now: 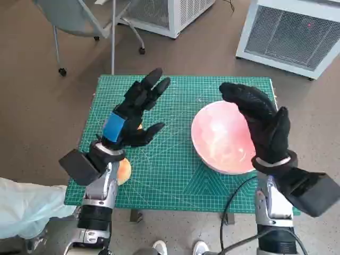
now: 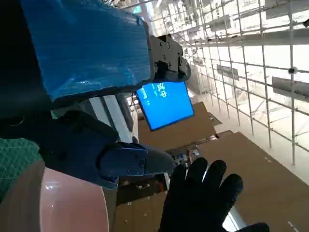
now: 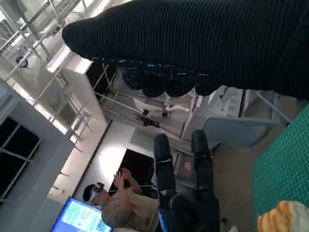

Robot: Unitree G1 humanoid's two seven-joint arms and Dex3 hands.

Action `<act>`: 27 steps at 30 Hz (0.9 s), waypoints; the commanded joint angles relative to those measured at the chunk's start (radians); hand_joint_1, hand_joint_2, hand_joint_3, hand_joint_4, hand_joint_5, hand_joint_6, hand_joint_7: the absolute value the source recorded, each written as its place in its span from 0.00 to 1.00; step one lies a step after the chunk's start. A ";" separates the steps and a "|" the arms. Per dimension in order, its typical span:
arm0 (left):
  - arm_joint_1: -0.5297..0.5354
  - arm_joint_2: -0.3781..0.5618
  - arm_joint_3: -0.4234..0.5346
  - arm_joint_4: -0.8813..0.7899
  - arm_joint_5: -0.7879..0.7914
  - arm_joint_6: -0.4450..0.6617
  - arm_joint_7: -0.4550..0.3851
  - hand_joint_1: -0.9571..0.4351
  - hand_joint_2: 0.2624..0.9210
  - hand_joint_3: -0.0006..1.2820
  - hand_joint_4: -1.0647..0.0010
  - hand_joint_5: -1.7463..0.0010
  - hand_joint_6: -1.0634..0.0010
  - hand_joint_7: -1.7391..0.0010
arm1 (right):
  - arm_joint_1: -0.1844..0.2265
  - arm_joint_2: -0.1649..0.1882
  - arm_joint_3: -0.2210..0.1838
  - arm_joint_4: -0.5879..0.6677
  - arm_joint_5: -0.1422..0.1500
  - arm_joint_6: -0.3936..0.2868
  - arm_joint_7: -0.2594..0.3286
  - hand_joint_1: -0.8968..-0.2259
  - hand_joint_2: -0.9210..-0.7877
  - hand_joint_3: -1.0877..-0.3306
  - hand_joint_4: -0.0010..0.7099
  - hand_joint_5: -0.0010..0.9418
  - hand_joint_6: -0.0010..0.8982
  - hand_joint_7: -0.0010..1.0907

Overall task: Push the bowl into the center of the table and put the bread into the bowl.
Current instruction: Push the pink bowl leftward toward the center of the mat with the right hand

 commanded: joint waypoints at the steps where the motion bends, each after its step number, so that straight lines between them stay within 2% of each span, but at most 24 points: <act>1: -0.016 0.007 0.005 0.007 -0.009 -0.012 -0.010 0.30 1.00 0.28 0.74 1.00 0.87 0.85 | 0.023 0.003 0.001 0.007 -0.012 0.006 -0.007 0.36 0.00 0.50 0.14 0.00 0.00 0.40; 27: -0.013 0.000 0.010 0.005 -0.018 0.004 -0.026 0.32 1.00 0.27 0.74 1.00 0.87 0.85 | 0.029 -0.001 -0.001 0.010 0.001 0.015 -0.001 0.36 0.00 0.50 0.14 0.00 0.00 0.39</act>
